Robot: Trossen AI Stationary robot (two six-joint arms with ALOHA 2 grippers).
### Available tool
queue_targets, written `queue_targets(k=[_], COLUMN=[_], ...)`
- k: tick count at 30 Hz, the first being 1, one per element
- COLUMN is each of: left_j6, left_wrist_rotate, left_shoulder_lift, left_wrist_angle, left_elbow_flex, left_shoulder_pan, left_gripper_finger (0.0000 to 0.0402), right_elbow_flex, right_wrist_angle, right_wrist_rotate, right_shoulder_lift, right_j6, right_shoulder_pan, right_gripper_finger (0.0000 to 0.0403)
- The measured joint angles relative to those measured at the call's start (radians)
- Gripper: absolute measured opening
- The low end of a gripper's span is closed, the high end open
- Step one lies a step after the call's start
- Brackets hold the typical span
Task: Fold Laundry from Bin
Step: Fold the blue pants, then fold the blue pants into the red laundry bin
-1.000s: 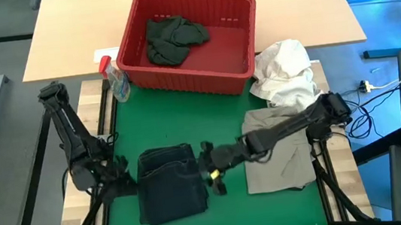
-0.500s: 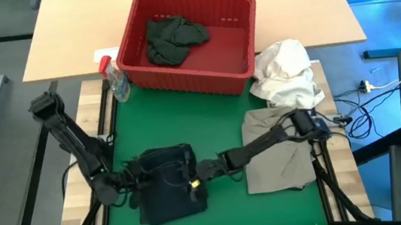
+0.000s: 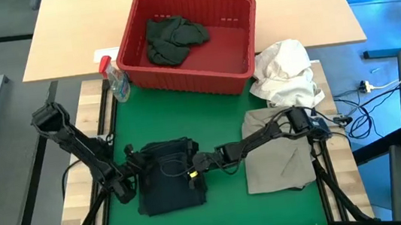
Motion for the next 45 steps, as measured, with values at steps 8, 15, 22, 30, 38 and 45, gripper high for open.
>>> queue_targets(k=[8,15,22,30,38,45], left_j6=[-0.003,0.105,0.328,0.291,0.272,0.269], left_wrist_rotate=[-0.05,0.015,0.151,0.171,0.161,0.161], left_shoulder_lift=[0.119,0.031,-0.122,-0.188,-0.11,0.006], left_wrist_angle=[0.011,-0.121,-0.222,-0.214,-0.022,0.021], left_elbow_flex=[0.001,0.127,0.306,0.346,0.28,0.265], left_shoulder_pan=[0.014,0.014,0.002,-0.01,0.035,0.086], left_gripper_finger=[0.0141,0.0141,0.0141,0.0164,0.0204,0.0206], right_elbow_flex=[-0.024,-0.032,-0.029,-0.028,-0.029,-0.028], right_wrist_angle=[0.005,-0.055,-0.174,-0.463,-0.521,-0.399], right_wrist_rotate=[-0.001,-0.009,-0.06,-0.078,-0.063,-0.105], right_shoulder_lift=[0.023,-0.065,-0.243,-0.376,-0.387,-0.387], right_j6=[0.0,-0.004,0.029,0.115,0.196,0.252], right_shoulder_pan=[-0.023,-0.022,-0.022,0.014,0.035,0.036], right_gripper_finger=[0.0253,0.0253,0.0253,0.0253,0.0253,0.0253])
